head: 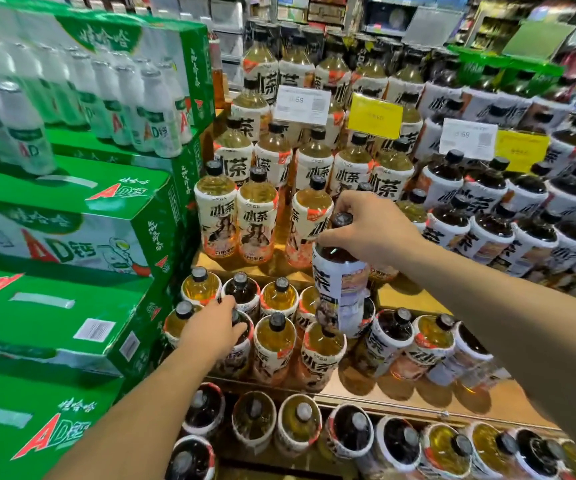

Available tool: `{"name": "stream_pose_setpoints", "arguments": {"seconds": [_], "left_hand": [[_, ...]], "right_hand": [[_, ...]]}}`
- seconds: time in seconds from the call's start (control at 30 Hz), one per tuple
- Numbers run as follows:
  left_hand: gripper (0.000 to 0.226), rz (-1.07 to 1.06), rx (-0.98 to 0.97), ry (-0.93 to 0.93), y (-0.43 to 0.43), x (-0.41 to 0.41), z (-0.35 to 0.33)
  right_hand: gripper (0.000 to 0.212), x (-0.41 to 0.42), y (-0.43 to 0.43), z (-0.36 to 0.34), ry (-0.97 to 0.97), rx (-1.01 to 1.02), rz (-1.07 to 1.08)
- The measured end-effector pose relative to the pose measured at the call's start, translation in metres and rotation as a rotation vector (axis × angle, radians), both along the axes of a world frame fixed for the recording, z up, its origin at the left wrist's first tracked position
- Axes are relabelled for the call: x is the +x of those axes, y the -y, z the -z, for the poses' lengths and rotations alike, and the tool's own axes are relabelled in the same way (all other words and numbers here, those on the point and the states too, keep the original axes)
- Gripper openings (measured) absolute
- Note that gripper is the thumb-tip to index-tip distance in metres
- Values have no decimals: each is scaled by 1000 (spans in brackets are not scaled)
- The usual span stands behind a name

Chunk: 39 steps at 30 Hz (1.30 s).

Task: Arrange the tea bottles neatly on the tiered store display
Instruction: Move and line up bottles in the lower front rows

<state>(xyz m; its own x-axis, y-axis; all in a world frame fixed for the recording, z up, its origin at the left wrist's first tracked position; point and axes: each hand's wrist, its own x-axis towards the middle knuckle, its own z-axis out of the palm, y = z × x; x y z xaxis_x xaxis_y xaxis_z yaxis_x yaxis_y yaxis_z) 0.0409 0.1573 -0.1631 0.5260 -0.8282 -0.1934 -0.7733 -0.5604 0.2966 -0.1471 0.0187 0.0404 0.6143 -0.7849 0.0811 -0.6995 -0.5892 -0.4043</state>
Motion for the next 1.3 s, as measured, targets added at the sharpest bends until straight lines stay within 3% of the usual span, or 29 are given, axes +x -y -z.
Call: {"name": "stream_pose_setpoints", "arguments": {"seconds": [0.23, 0.57, 0.8, 0.93, 1.0, 1.1, 1.3], "left_hand": [[36, 28, 31, 6, -2, 2, 1], [43, -1, 89, 157, 7, -6, -1], [32, -20, 135, 40, 12, -4, 1], [40, 81, 36, 261, 15, -9, 0], [42, 101, 35, 279, 17, -11, 0], [36, 47, 94, 170, 18, -5, 2], [20, 131, 47, 205, 11, 1, 5]], "right_hand": [[37, 21, -5, 6, 60, 42, -13], [38, 7, -1, 13, 144, 68, 48], [36, -7, 1, 23, 208, 96, 69], [38, -7, 1, 24, 212, 80, 88], [38, -6, 0, 23, 212, 90, 86], [36, -6, 0, 22, 216, 94, 89], [37, -8, 0, 22, 229, 106, 98]]}}
